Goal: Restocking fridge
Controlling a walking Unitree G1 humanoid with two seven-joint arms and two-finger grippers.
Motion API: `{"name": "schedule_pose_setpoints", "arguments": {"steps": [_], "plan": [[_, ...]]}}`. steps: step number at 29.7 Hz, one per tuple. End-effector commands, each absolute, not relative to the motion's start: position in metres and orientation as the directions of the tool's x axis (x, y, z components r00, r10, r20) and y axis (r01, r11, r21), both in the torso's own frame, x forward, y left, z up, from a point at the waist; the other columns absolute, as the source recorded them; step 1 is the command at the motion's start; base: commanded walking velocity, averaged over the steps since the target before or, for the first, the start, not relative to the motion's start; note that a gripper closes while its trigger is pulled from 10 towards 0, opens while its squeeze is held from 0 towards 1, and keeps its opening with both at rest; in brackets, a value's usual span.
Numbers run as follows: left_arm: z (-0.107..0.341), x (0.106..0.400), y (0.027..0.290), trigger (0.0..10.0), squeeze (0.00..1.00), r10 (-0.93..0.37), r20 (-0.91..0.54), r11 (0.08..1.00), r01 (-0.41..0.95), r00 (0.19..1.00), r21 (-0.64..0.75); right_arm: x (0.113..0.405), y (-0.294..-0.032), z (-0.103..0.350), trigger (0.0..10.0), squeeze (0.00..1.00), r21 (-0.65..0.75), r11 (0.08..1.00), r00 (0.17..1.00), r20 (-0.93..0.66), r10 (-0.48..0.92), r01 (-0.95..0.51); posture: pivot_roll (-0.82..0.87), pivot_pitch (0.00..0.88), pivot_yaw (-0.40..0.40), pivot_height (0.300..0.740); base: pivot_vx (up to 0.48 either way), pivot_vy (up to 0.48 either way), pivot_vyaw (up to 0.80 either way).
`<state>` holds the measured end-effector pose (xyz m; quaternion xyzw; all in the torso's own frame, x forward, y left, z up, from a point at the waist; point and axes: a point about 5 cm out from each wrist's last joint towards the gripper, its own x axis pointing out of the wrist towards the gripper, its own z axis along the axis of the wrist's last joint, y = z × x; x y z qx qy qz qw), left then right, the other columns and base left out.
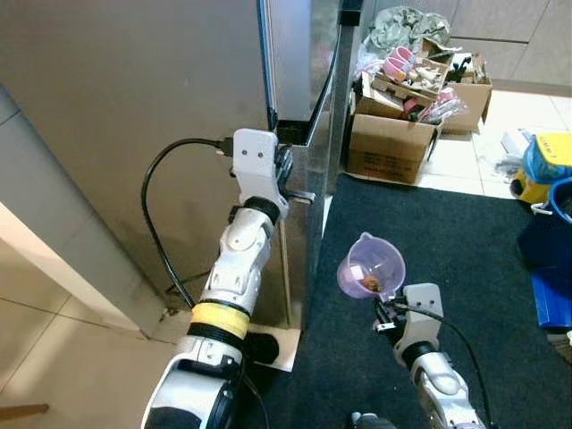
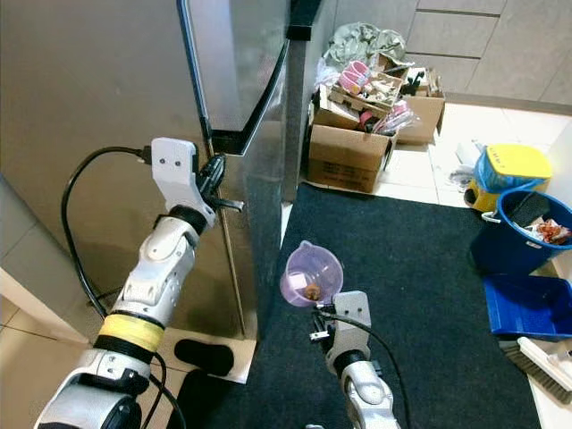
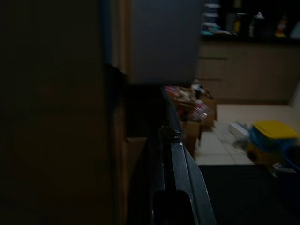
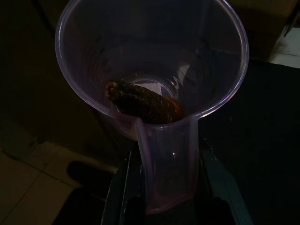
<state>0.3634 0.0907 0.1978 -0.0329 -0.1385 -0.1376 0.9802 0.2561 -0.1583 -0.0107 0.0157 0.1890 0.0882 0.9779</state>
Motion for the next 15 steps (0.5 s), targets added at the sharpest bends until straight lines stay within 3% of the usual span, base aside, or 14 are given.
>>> {"name": "schedule_pose_setpoints", "arguments": {"steps": [1,15], "plan": [[0.194,0.368,0.100,10.0,0.00,-0.225,0.263,0.972,0.233,0.938,-0.001,0.254,-0.160,-0.012,10.0,0.00,0.076,0.986,0.918,-0.359,0.165,-0.148,-0.08,0.057,0.026,0.740,0.000,0.000,0.00],[0.207,0.387,0.096,10.0,0.00,-0.230,0.282,0.973,0.211,0.931,0.098,0.260,-0.163,-0.007,10.0,0.00,0.079,0.988,0.929,-0.337,0.155,-0.136,-0.07,0.060,0.015,0.740,0.000,0.000,0.00]]}}
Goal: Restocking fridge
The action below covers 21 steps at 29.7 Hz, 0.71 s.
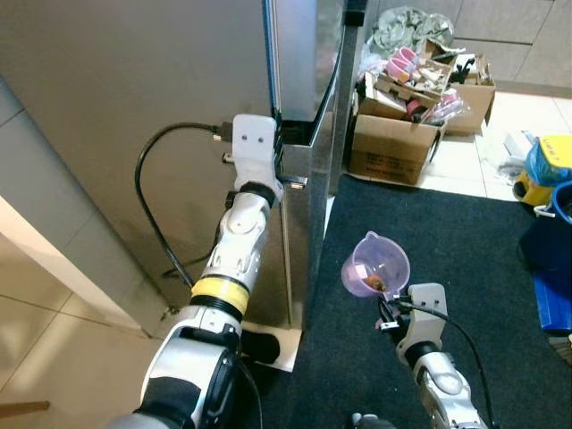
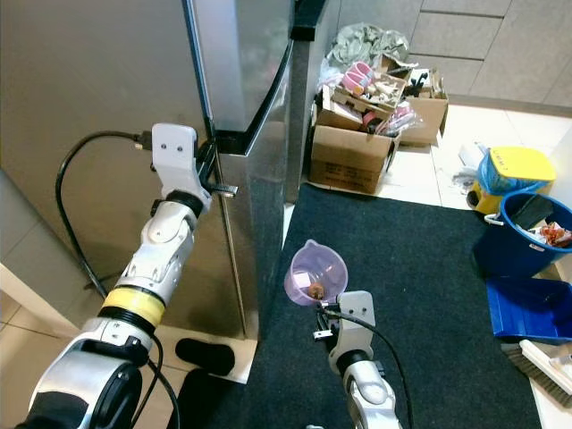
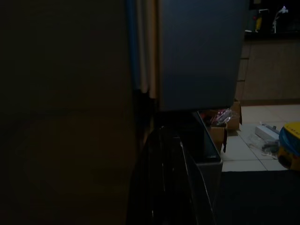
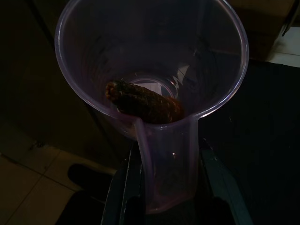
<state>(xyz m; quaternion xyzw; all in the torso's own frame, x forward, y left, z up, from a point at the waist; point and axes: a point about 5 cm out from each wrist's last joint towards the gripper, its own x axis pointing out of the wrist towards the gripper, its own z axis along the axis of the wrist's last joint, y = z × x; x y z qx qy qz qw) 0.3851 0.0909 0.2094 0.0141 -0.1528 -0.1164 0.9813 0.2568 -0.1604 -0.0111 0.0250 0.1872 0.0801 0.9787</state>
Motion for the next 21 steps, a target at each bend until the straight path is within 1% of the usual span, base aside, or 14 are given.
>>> {"name": "schedule_pose_setpoints", "arguments": {"steps": [1,6,14,21], "plan": [[0.207,0.388,0.096,10.0,0.00,-0.229,0.281,0.973,0.209,0.932,0.101,0.260,-0.164,-0.007,10.0,0.00,0.079,0.988,0.929,-0.336,0.154,-0.135,-0.07,0.060,0.015,0.740,0.000,0.000,0.00],[0.210,0.392,0.096,10.0,0.00,-0.226,0.273,0.973,0.202,0.935,0.114,0.259,-0.165,-0.007,10.0,0.00,0.077,0.988,0.930,-0.336,0.150,-0.132,-0.08,0.059,0.016,0.740,0.000,0.000,0.00],[0.216,0.399,0.106,10.0,0.00,-0.168,0.280,0.981,0.133,0.945,0.142,0.258,-0.165,-0.007,10.0,0.00,0.080,0.989,0.932,-0.333,0.144,-0.124,-0.08,0.058,0.023,0.740,0.000,0.000,0.00],[0.208,0.401,0.109,10.0,0.00,-0.172,0.242,0.978,0.136,0.955,0.158,0.259,-0.166,-0.007,10.0,0.00,0.078,0.989,0.931,-0.334,0.146,-0.127,-0.08,0.056,0.020,0.740,0.000,0.000,0.00]]}}
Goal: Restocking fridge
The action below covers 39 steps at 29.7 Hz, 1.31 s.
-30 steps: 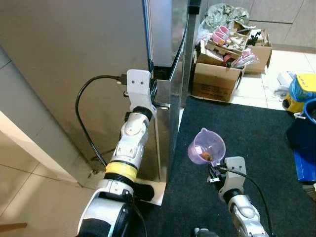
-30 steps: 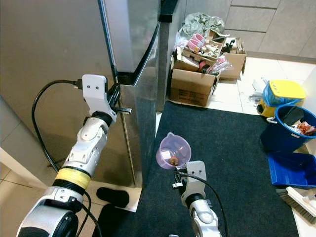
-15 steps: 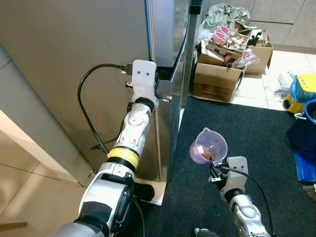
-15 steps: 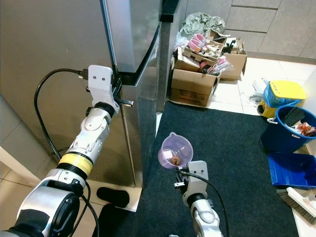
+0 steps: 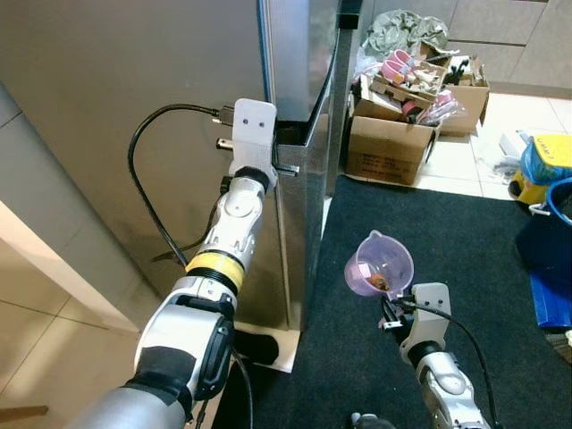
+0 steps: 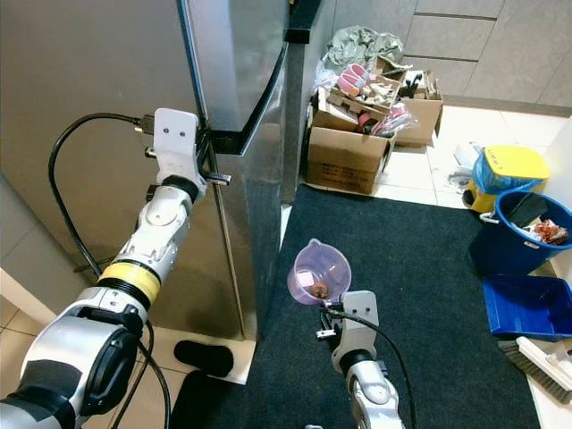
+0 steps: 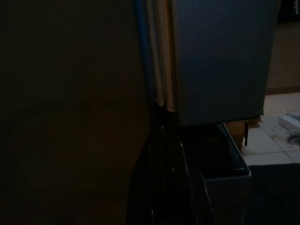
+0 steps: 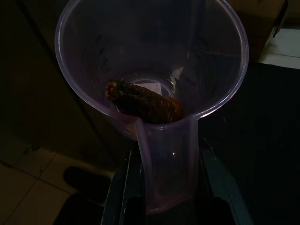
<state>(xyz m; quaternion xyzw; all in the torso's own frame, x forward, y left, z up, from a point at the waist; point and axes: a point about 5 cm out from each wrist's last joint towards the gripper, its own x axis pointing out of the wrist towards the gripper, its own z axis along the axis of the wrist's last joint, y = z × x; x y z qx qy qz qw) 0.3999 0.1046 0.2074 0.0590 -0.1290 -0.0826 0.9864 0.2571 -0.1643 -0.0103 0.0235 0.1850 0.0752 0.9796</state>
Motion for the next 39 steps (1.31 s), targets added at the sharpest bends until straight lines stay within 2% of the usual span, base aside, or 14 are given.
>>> {"name": "schedule_pose_setpoints", "arguments": {"steps": [1,11,18,19,20,21,22,32,35,36,37,38,39], "plan": [[0.207,0.401,0.109,10.0,0.00,-0.172,0.235,0.978,0.137,0.957,0.159,0.259,-0.166,-0.007,10.0,0.00,0.078,0.989,0.931,-0.334,0.147,-0.128,-0.08,0.056,0.020,0.740,0.000,0.000,0.00],[0.192,0.403,0.106,10.0,0.00,-0.169,0.146,0.974,0.142,0.975,0.176,0.258,-0.166,-0.008,10.0,0.00,0.080,0.989,0.931,-0.336,0.144,-0.124,-0.08,0.060,0.023,0.740,0.000,0.000,0.00],[0.190,0.403,0.107,10.0,0.00,-0.163,0.133,0.978,0.143,0.978,0.152,0.258,-0.166,-0.008,10.0,0.00,0.080,0.989,0.931,-0.336,0.141,-0.121,-0.08,0.060,0.023,0.740,0.000,0.000,0.00],[0.189,0.403,0.107,10.0,0.13,-0.161,0.129,0.979,0.141,0.979,0.147,0.258,-0.166,-0.008,10.0,0.00,0.079,0.990,0.931,-0.336,0.140,-0.120,-0.08,0.061,0.023,0.740,0.000,0.000,0.00],[0.189,0.404,0.108,10.0,0.80,-0.159,0.127,0.980,0.141,0.979,0.143,0.258,-0.167,-0.008,10.0,0.00,0.079,0.990,0.931,-0.336,0.139,-0.120,-0.08,0.061,0.023,0.740,0.000,0.000,0.00],[0.189,0.404,0.108,10.0,0.80,-0.159,0.127,0.980,0.141,0.979,0.143,0.258,-0.167,-0.008,10.0,0.00,0.079,0.990,0.931,-0.336,0.139,-0.120,-0.08,0.061,0.023,0.740,0.000,0.000,0.00],[0.190,0.404,0.109,10.0,1.00,-0.156,0.126,0.981,0.139,0.980,0.135,0.258,-0.167,-0.008,10.0,0.00,0.080,0.990,0.932,-0.336,0.139,-0.119,-0.08,0.061,0.024,0.740,0.000,0.000,0.00],[0.192,0.405,0.109,10.0,1.00,-0.155,0.136,0.982,0.138,0.979,0.125,0.259,-0.167,-0.008,10.0,0.00,0.082,0.990,0.932,-0.336,0.137,-0.116,-0.08,0.057,0.024,0.740,0.000,0.000,0.00],[0.192,0.404,0.101,10.0,1.00,-0.197,0.131,0.977,0.183,0.972,0.107,0.259,-0.167,-0.008,10.0,0.00,0.082,0.990,0.932,-0.337,0.137,-0.116,-0.08,0.057,0.023,0.740,0.000,0.000,0.00],[0.193,0.403,0.094,10.0,0.47,-0.244,0.136,0.968,0.232,0.960,0.094,0.259,-0.167,-0.008,10.0,0.00,0.081,0.990,0.932,-0.336,0.138,-0.117,-0.08,0.057,0.024,0.740,0.000,0.000,0.00],[0.193,0.402,0.087,10.0,0.00,-0.292,0.142,0.956,0.286,0.946,0.066,0.259,-0.167,-0.008,10.0,0.00,0.081,0.990,0.932,-0.335,0.138,-0.118,-0.08,0.058,0.025,0.740,0.000,0.000,0.00],[0.193,0.402,0.087,10.0,0.00,-0.292,0.142,0.956,0.286,0.946,0.066,0.259,-0.167,-0.008,10.0,0.00,0.081,0.990,0.932,-0.335,0.138,-0.118,-0.08,0.058,0.025,0.740,0.000,0.000,0.00],[0.194,0.399,0.074,10.0,0.00,-0.399,0.153,0.915,0.403,0.904,0.007,0.259,-0.167,-0.007,10.0,0.00,0.081,0.990,0.933,-0.332,0.139,-0.118,-0.08,0.059,0.023,0.740,0.000,0.000,0.00]]}}
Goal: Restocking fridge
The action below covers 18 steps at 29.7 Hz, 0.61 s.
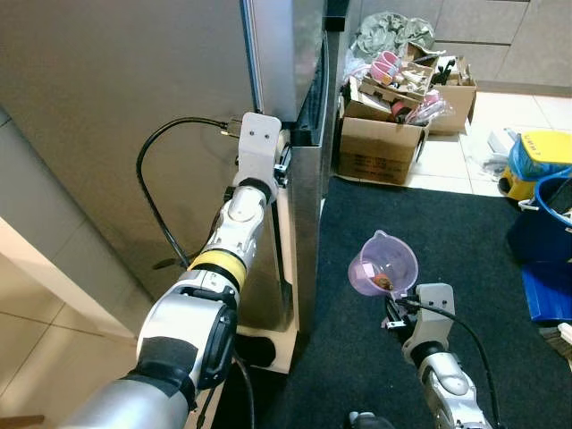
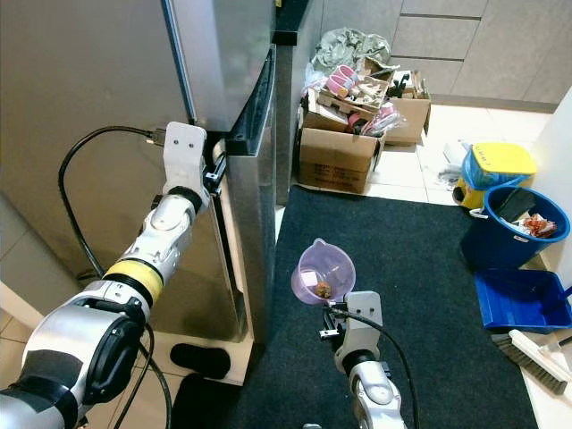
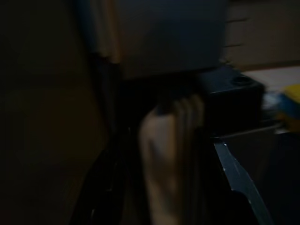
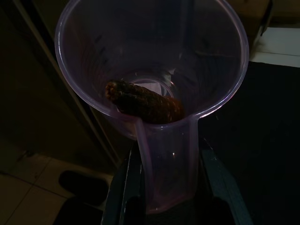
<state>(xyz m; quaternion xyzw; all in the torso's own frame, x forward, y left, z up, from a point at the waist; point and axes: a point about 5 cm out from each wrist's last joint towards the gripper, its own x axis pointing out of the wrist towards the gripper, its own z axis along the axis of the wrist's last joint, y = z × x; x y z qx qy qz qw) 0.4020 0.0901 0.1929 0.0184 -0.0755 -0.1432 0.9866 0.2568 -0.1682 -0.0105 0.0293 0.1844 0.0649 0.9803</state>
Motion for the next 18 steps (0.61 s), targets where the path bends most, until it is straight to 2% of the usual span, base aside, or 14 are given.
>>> {"name": "schedule_pose_setpoints", "arguments": {"steps": [1,5,8,14,18], "plan": [[0.194,0.399,0.074,10.0,0.00,-0.399,0.153,0.915,0.403,0.904,0.007,0.259,-0.167,-0.007,10.0,0.00,0.081,0.990,0.933,-0.332,0.139,-0.118,-0.08,0.059,0.023,0.740,0.000,0.000,0.00],[0.190,0.391,0.056,10.0,0.00,-0.550,0.152,0.829,0.559,0.821,-0.023,0.259,-0.166,-0.007,10.0,0.00,0.082,0.989,0.933,-0.331,0.141,-0.120,-0.08,0.063,0.020,0.740,0.000,0.000,0.00],[0.189,0.389,0.053,10.0,0.00,-0.555,0.151,0.825,0.564,0.818,-0.022,0.259,-0.166,-0.007,10.0,0.00,0.078,0.989,0.932,-0.331,0.146,-0.127,-0.08,0.063,0.020,0.740,0.000,0.000,0.00],[0.185,0.382,0.045,10.0,0.00,-0.641,0.159,0.757,0.653,0.751,-0.029,0.265,-0.161,0.001,10.0,0.00,0.087,0.986,0.942,-0.294,0.160,-0.141,-0.07,0.068,0.022,0.740,0.000,0.000,0.00],[0.189,0.385,0.056,10.0,0.00,-0.610,0.187,0.774,0.630,0.770,-0.069,0.276,-0.152,0.015,10.0,0.00,0.090,0.980,0.952,-0.235,0.196,-0.179,-0.07,0.070,0.022,0.740,0.000,0.000,0.00]]}}
